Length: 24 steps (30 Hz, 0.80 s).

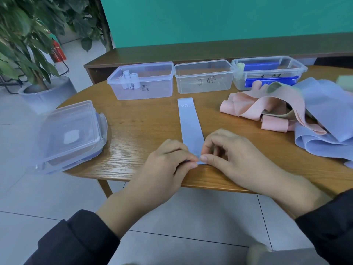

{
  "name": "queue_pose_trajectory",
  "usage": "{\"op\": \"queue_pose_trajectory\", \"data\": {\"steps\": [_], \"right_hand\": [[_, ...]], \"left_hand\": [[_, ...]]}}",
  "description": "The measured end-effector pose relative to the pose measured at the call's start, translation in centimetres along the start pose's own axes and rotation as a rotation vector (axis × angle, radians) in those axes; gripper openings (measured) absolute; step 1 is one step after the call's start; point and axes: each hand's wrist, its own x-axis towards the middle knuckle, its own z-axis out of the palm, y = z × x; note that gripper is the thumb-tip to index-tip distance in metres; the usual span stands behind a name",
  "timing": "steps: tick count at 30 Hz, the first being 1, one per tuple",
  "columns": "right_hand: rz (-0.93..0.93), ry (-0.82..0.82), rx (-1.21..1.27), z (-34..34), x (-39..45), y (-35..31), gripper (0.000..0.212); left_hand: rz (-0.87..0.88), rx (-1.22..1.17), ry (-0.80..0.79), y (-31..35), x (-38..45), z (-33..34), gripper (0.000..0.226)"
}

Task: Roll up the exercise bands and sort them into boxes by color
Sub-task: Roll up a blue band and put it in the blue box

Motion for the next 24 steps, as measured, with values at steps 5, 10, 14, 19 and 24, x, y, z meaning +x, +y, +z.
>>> {"op": "queue_pose_trajectory", "data": {"steps": [5,10,14,19,24], "right_hand": [[-0.164,0.011,-0.164,0.6,-0.6,0.1,0.009],[-0.187,0.031,-0.241,0.3,-1.2,-0.2,0.020],[-0.214,0.064,-0.312,0.5,-1.2,-0.1,0.029],[-0.218,0.073,-0.365,0.7,-1.0,0.2,0.035],[-0.194,0.086,-0.405,0.9,-0.9,0.3,0.034]], "left_hand": [[-0.021,0.049,0.021,0.4,0.1,0.4,0.020],[-0.011,0.092,0.063,0.3,0.2,0.8,0.022],[-0.103,0.057,0.113,0.6,0.5,1.0,0.021],[-0.176,0.025,0.130,1.1,0.7,0.8,0.016],[-0.116,0.099,0.087,0.6,0.1,0.7,0.019]]}}
